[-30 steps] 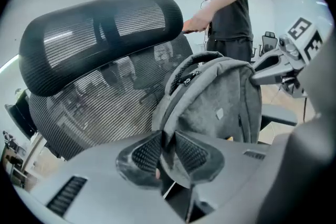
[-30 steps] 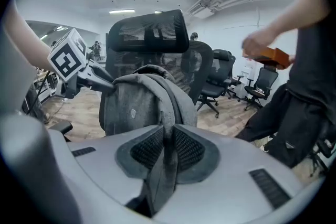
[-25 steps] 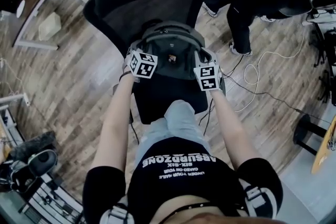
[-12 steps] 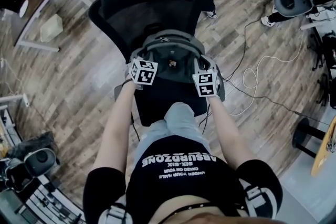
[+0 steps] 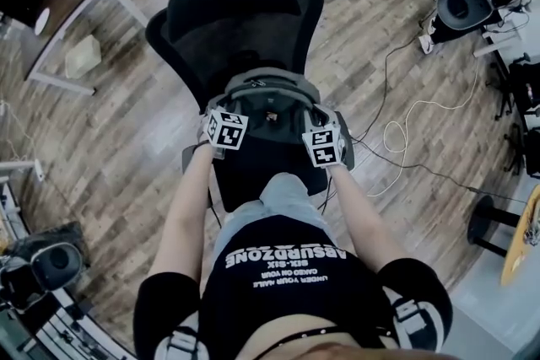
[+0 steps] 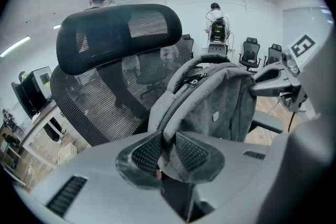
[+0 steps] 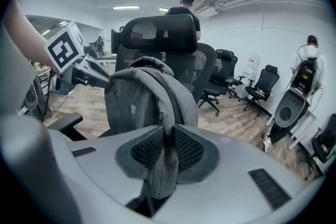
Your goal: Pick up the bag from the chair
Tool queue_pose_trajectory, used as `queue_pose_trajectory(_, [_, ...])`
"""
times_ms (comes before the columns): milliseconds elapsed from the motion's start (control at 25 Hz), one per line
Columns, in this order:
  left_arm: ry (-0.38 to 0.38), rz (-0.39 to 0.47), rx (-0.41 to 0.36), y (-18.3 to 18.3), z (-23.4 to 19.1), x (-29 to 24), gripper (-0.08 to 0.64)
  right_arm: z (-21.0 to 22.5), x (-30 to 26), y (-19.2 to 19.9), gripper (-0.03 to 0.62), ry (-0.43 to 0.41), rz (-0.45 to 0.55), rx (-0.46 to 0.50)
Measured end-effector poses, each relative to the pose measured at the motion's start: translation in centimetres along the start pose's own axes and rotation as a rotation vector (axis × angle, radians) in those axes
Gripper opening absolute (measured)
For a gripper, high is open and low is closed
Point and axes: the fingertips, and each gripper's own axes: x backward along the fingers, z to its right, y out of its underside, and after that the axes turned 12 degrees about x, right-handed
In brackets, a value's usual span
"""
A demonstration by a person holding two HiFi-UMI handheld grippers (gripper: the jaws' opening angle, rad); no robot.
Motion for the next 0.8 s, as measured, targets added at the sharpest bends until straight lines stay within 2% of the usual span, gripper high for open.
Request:
queue_pose_trajectory(320, [-0.013,0.037,0.04,0.6,0.0,2.0,0.092,-0.7,1.6,-0.1,0.069,-0.041,-0.016,-0.01])
queue_pose_trajectory(520, [-0.022,-0.002,0.051,0.6,0.9,3.3,0.092,-0.7,2.6,0.1,0.069,-0.051,-0.034,0.015])
queue_pose_trajectory(800, [-0.027,0.012,0.059,0.9,1.0,4.9,0.092,-1.1,3.8,0.0,0.069,-0.064,-0.044,0.022])
